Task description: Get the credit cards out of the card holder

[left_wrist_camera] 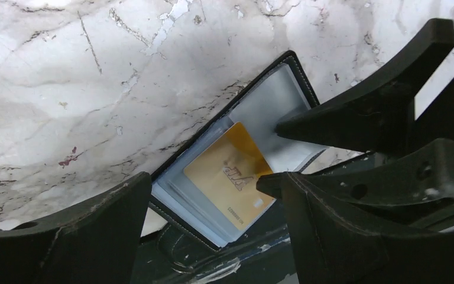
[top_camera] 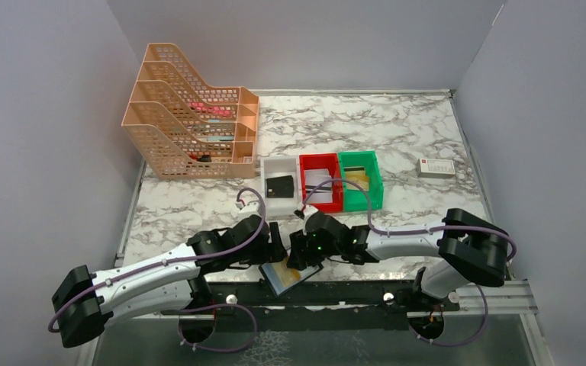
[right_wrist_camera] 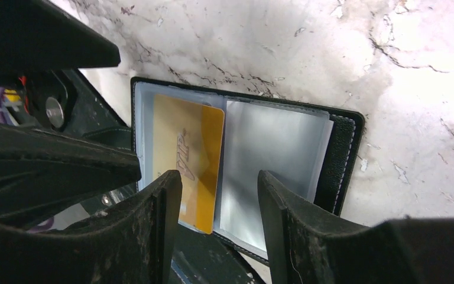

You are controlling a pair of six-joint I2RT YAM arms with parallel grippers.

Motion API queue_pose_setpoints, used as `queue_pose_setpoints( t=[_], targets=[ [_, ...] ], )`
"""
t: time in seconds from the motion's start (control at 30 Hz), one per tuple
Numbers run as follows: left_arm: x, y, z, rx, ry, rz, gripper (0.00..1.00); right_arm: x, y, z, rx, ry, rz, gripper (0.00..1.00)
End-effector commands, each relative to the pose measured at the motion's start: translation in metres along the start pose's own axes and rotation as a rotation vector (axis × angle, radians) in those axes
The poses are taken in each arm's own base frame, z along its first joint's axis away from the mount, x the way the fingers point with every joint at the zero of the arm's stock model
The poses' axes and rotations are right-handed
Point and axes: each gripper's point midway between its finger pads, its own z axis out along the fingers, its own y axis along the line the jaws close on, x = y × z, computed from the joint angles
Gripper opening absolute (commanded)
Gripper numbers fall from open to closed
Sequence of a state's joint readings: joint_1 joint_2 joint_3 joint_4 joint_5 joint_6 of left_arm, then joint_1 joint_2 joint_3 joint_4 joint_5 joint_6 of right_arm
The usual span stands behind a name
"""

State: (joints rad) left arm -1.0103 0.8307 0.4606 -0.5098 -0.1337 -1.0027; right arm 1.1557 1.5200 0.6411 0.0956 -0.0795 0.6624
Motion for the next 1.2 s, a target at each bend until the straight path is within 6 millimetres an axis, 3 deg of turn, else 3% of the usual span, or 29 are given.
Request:
queue_pose_setpoints(
  t=[0.0,0.13,0.3,0.47,0.63,0.9,1.17],
  targets=[
    [-0.010,-0.008,0.004,-0.012,-0.075,-0.029,0.83,0.037,-0.076,-0.004,0.261,0.054,0.073,0.56],
    [-0.016,-0.021,0.000,0.016,-0.099,-0.013,0.83,0.040,-0.094,-0.017,0.321,0.012,0.140,0.56],
    [-0.011,-0.021,0.000,0.019,-0.087,-0.006,0.83,0.044,-0.107,-0.034,0.354,-0.044,0.197,0.56],
    [-0.003,-0.023,0.002,0.037,-0.059,0.004,0.81,0.034,-0.080,-0.039,0.213,-0.057,0.143,0.56],
    [0.010,-0.029,0.010,0.066,-0.011,0.029,0.72,0.021,-0.049,-0.041,0.071,-0.052,0.080,0.56],
    [0.027,-0.045,0.029,0.086,0.034,0.090,0.59,0.030,-0.045,-0.030,0.034,-0.032,0.153,0.50],
    [0.041,-0.035,0.047,0.005,0.054,0.149,0.46,0.040,-0.044,-0.025,0.001,-0.026,0.222,0.37]
  ],
)
